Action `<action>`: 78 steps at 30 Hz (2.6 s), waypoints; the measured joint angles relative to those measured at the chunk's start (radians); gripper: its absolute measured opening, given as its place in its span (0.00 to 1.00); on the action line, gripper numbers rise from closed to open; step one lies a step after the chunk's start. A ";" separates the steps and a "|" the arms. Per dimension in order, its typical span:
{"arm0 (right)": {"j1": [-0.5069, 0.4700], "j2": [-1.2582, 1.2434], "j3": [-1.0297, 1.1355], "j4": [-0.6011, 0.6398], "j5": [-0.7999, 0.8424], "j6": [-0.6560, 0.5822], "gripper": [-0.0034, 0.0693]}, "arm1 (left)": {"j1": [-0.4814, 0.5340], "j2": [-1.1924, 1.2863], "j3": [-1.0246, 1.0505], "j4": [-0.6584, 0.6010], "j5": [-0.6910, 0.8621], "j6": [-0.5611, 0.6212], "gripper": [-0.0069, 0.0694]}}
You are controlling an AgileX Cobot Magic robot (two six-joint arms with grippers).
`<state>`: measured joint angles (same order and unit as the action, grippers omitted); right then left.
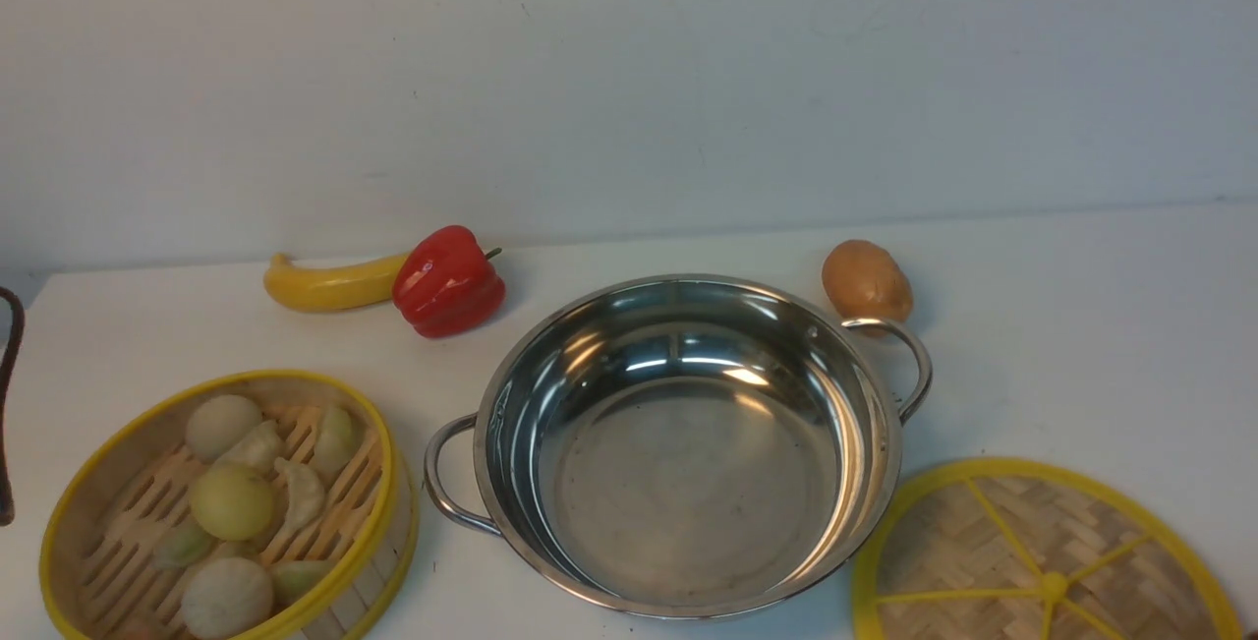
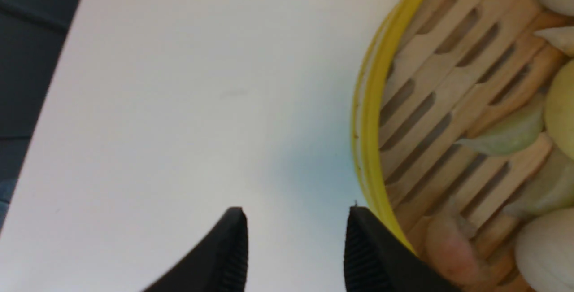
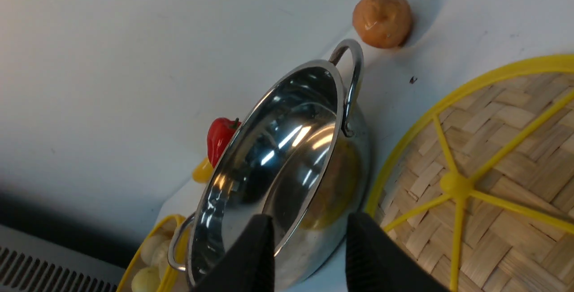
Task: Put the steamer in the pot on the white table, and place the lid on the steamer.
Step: 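Grasp the rim of the steamer basket holding the buns with the left gripper, then place the bamboo steamer basket with dumplings into the steel pot with the left gripper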
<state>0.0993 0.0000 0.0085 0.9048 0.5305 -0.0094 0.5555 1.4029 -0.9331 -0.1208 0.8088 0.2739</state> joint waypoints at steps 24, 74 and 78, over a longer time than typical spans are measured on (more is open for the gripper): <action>0.002 0.000 0.000 0.114 0.052 -0.180 0.38 | 0.000 0.337 -0.039 -0.230 -0.073 0.435 0.49; 0.002 0.000 0.000 0.121 0.114 -0.213 0.38 | -0.406 0.325 -0.604 -0.099 0.289 0.082 0.14; 0.002 0.000 0.000 0.121 0.140 -0.213 0.38 | -0.596 0.395 -0.669 -0.088 0.292 0.020 0.14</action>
<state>0.1016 0.0000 0.0085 1.0256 0.6702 -0.2225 -0.0406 1.7976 -1.6019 -0.2085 1.1004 0.2938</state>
